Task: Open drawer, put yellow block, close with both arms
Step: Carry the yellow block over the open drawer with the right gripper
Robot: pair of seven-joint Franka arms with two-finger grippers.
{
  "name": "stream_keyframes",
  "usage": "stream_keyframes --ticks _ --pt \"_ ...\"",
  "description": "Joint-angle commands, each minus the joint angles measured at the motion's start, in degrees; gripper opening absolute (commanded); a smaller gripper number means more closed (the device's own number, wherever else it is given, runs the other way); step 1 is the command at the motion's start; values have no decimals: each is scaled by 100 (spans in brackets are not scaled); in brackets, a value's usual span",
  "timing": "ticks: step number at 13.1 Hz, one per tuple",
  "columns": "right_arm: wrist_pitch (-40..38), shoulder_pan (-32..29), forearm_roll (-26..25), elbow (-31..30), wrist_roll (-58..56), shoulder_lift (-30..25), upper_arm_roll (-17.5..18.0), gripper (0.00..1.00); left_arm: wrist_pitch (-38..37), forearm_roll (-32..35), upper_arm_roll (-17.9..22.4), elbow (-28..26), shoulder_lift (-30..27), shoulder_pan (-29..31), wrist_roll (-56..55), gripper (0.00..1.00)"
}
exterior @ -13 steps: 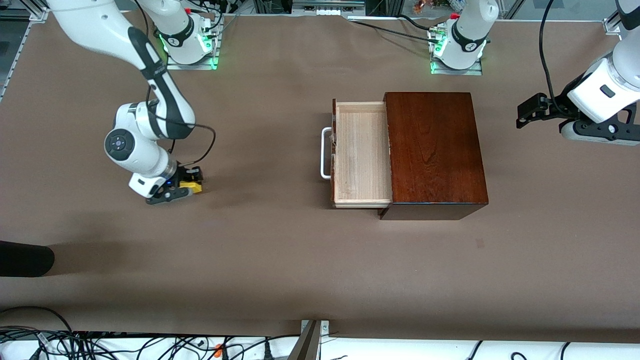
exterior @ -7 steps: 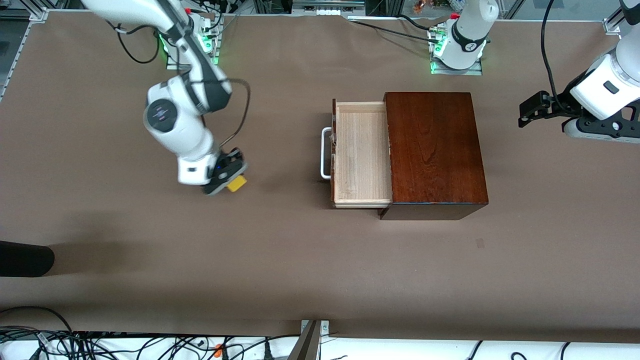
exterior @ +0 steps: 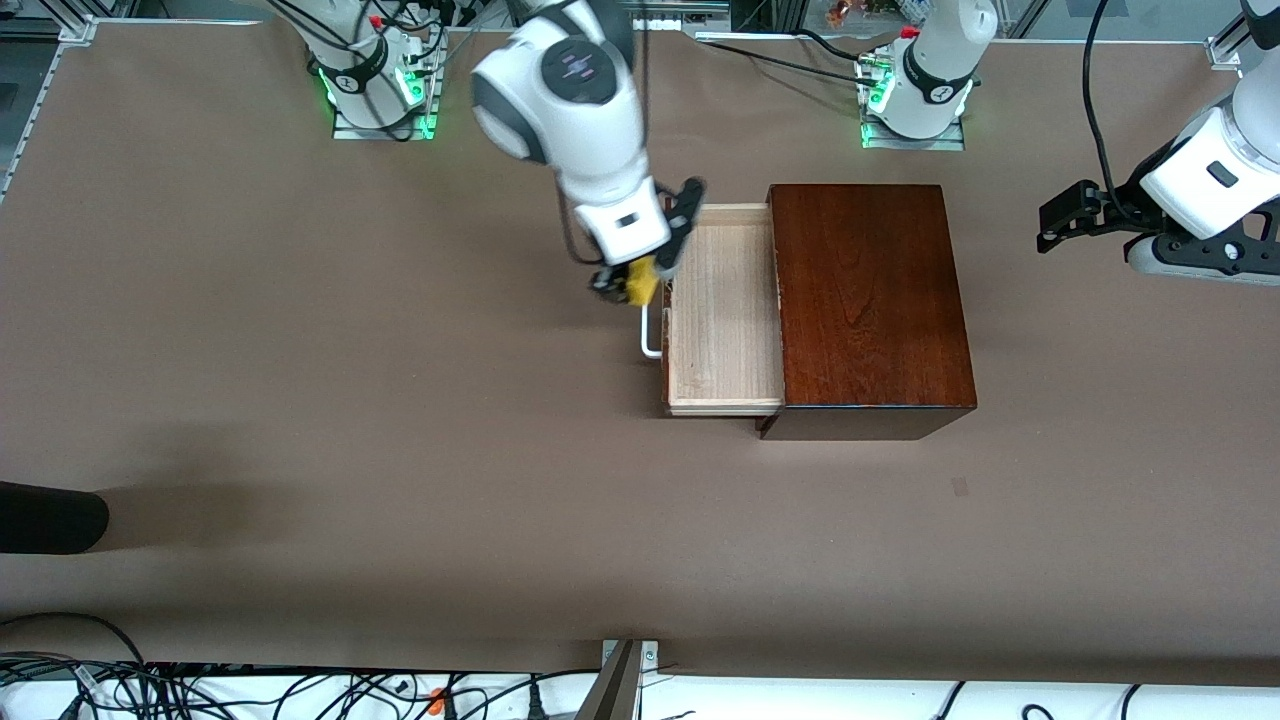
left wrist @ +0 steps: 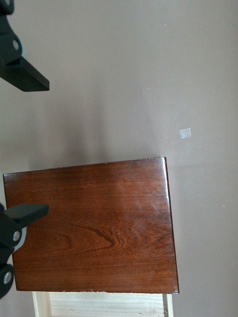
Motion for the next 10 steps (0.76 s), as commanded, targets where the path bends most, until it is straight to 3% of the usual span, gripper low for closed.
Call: stream_keyframes --ticks 1,4,5,10 --pt "-367 478 -133 1328 -88 764 -55 4 -128 147 -9 98 -15 -14 37 100" --pt "-315 962 -755 1989 -114 1433 -64 5 -128 147 -9 98 -15 -14 37 100" --pt "-297 1015 -835 1999 -132 1522 -72 12 -128 147 -9 98 -15 -14 37 100" --pt "-350 1113 -1134 1859 -281 1768 -72 13 -128 147 -9 124 20 -14 37 100"
